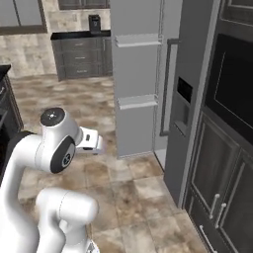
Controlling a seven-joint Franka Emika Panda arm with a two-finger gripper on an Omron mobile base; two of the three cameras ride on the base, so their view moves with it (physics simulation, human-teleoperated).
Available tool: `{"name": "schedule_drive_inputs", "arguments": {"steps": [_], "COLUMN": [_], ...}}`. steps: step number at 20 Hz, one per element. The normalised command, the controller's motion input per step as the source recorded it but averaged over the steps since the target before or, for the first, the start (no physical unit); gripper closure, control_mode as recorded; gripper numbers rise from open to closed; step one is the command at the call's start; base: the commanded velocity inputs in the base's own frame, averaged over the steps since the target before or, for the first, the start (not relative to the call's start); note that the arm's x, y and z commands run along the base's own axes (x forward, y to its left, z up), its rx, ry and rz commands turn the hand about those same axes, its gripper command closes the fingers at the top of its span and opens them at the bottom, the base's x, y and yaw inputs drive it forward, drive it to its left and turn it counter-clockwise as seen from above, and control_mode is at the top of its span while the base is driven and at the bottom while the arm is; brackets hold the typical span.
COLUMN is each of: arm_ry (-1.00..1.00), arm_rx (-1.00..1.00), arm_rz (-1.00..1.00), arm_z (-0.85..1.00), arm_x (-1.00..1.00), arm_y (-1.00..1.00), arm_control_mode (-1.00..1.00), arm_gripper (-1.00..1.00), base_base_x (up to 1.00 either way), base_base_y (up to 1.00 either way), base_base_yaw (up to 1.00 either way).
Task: Take the cheese, fish, and potato from the fridge and place them on the plate on the dining counter to create an appetizer plate.
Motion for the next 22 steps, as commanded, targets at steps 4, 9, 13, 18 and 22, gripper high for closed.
{"name": "schedule_drive_inputs", "arguments": {"steps": [4,9,13,18,22], "arm_ry": [0.0,0.0,0.0,0.0,0.0], "arm_rx": [0.0,0.0,0.0,0.0,0.0], "arm_rz": [0.0,0.0,0.0,0.0,0.0], "arm_z": [0.0,0.0,0.0,0.0,0.0], "arm_x": [0.0,0.0,0.0,0.0,0.0], "arm_y": [0.0,0.0,0.0,0.0,0.0], "arm_control_mode": [1.0,1.0,1.0,1.0,1.0], "arm_gripper": [-1.0,-1.0,-1.0,-1.0,-1.0], "base_base_x": [0.77,0.75,0.71,0.72,0.63], "base_base_y": [-0.11,0.0,0.0,0.0,0.0], "base_base_yaw": [-0.24,-0.23,-0.21,-0.23,-0.28]}}
